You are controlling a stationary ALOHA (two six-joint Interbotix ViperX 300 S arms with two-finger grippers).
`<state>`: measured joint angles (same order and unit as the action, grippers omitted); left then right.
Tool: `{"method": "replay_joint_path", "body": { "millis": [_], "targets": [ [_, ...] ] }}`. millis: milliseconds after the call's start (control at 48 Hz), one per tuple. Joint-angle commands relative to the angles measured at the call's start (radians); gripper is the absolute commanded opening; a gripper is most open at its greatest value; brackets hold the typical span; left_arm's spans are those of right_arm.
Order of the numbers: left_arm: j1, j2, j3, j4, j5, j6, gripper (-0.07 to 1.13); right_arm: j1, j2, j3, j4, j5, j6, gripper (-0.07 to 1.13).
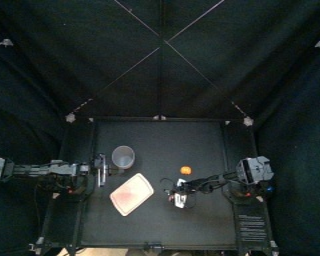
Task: Pick the onion then place it on the pink plate
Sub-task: Place onion on the pink plate
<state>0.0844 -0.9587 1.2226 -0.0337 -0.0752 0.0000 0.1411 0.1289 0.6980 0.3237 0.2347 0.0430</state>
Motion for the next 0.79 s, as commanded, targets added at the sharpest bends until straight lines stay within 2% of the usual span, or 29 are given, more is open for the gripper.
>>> {"method": "replay_joint_path", "body": {
  "millis": [21, 250, 792],
  "targets": [
    [0.0, 0.005, -0.015, 0.0, -0.003, 0.0, 0.18, 0.012, -0.005, -0.003, -0.014, 0.034, 0.003, 0.81],
    [0.002, 0.005, -0.018, -0.002, -0.003, -0.002, 0.18, 0.011, -0.012, -0.02, -0.051, 0.115, 0.003, 0.81],
    [0.002, 0.005, -0.017, 0.0, -0.003, 0.002, 0.18, 0.008, -0.06, -0.172, -0.146, 0.123, 0.002, 0.81]
  ]
}}
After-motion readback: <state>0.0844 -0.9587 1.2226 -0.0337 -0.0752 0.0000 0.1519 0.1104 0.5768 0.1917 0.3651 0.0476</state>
